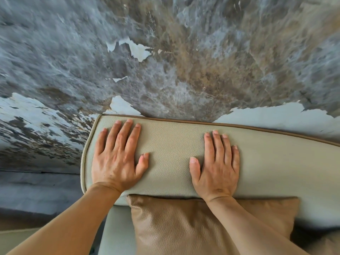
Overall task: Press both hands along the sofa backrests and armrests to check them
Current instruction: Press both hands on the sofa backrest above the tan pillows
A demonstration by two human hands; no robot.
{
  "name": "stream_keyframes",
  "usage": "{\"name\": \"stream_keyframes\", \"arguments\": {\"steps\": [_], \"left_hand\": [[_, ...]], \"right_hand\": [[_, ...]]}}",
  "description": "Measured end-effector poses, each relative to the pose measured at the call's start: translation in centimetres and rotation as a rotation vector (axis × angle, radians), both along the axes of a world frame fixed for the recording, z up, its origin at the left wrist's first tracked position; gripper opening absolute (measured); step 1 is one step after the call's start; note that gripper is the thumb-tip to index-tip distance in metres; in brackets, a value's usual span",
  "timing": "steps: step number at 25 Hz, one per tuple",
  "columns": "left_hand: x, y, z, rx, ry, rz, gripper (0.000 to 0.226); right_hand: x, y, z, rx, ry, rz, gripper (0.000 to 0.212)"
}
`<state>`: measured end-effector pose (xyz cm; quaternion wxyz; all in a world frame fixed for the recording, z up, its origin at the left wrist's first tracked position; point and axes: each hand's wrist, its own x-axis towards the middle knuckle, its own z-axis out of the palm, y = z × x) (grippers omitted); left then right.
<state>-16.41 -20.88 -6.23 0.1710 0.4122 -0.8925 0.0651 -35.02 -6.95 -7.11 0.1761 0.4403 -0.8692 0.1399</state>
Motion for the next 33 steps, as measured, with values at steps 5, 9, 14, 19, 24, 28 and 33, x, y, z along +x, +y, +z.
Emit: {"name": "stream_keyframes", "arguments": {"steps": [5, 9, 14, 19, 24, 28, 33], "left_hand": [[-0.2, -0.4, -0.2, 0.004, 0.002, -0.022, 0.072], [-0.1, 0.0, 0.0, 0.043, 0.055, -0.036, 0.070], [1.0, 0.7, 1.7, 0.153, 0.023, -0.088, 0.074], [2.9, 4.2, 5.0, 0.160, -0.005, -0.153, 0.075], [-1.1, 13.4, 9.2, 0.130, -0.003, -0.276, 0.075], [-8.2, 22.1, 10.3, 0.135, 0.012, -0.342, 0.075], [-18.8, 32.3, 9.3, 0.138, 0.014, -0.374, 0.072]], "right_hand": [[-0.1, -0.1, 0.3, 0.021, -0.017, 0.004, 0.068], [0.5, 0.1, 1.3, 0.096, -0.055, -0.016, 0.070], [2.1, 4.0, 4.3, 0.204, -0.064, -0.072, 0.075], [3.2, 13.2, 7.8, 0.265, -0.080, -0.122, 0.072], [-0.1, 22.6, 11.2, 0.212, -0.059, -0.201, 0.074], [-5.4, 30.2, 11.7, 0.183, -0.052, -0.255, 0.075], [-16.0, 39.7, 10.6, 0.180, -0.028, -0.328, 0.077]]}}
